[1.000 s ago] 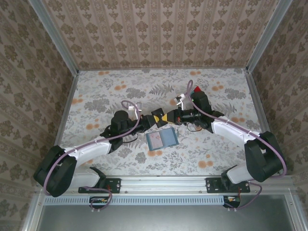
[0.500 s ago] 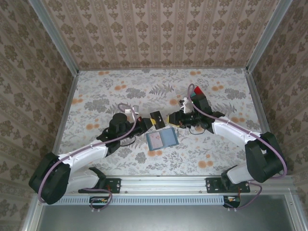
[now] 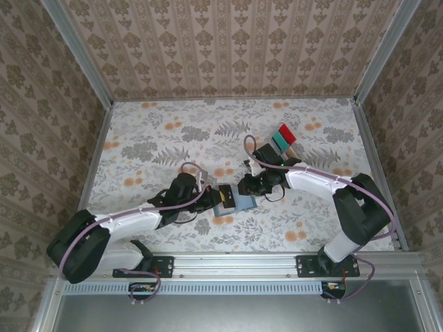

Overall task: Put the credit cards into the card holder
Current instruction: Insert the credit card into the card slot.

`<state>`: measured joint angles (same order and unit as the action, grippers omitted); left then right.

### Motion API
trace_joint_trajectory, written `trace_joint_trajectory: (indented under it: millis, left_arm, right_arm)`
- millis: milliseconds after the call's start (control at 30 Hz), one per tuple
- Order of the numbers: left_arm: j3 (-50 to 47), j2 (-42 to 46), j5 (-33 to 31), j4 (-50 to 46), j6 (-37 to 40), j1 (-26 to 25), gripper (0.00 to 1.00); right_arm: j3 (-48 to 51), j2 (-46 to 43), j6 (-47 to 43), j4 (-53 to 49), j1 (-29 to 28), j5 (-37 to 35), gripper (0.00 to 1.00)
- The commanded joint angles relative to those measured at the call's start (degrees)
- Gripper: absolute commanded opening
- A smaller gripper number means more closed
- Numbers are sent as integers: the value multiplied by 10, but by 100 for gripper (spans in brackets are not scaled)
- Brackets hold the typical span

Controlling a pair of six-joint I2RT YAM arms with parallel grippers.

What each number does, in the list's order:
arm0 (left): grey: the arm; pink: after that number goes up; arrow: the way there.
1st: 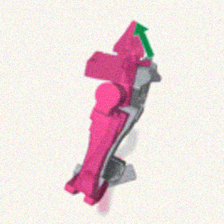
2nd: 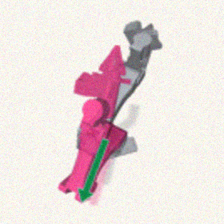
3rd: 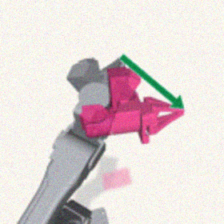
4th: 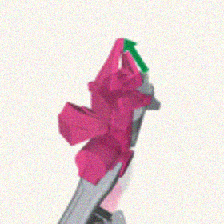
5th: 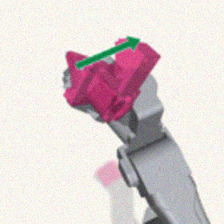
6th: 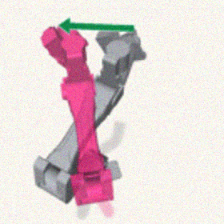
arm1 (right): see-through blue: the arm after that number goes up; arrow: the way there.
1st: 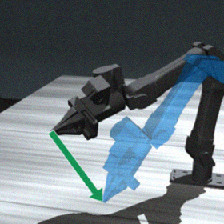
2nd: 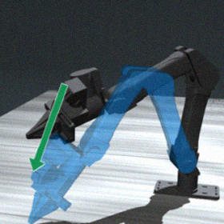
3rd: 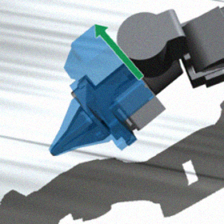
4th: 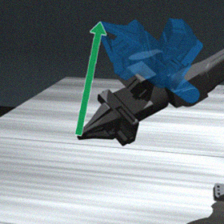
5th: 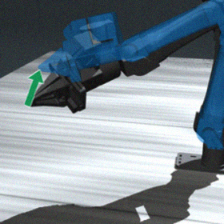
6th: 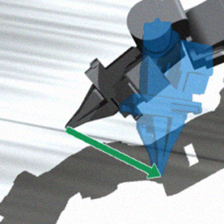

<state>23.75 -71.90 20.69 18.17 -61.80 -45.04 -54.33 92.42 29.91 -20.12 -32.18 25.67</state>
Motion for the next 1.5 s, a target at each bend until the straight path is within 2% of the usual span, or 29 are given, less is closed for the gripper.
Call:
trace_joint_trajectory:
  millis: [0,133,433,633,867,967,1100,1200,1333,1467]
  left_arm:
    - [6,-24,-12,6,11,-5,0]
    - [5,-49,-15,35,7,-7,0]
    - [3,-110,-9,97,-4,-7,0]
    - [-14,-162,-13,163,-38,-8,0]
    - [-6,-191,-7,167,-58,-8,0]
    - [4,-183,-18,138,-54,-11,1]
    - [58,-209,10,88,-23,-16,2]
    - [76,-222,3,67,-23,-23,4]
    - [107,-228,-16,7,-13,-33,13]
    - [156,-211,-59,-117,20,-51,24]
  right_arm:
    - [-17,23,-13,-36,-1,-52,27]
    - [-24,44,-24,-66,0,-109,25]
    - [-3,91,-25,-66,0,-154,21]
    - [6,98,-25,-62,-1,-155,20]
    - [10,92,-25,-65,-2,-157,20]
    - [11,92,-25,-62,-2,-156,20]
    - [13,93,-23,-58,-2,-152,20]
    - [15,91,-20,-56,-2,-148,20]
    - [18,87,-13,-49,-2,-140,20]
    - [18,84,-8,-48,-2,-140,21]
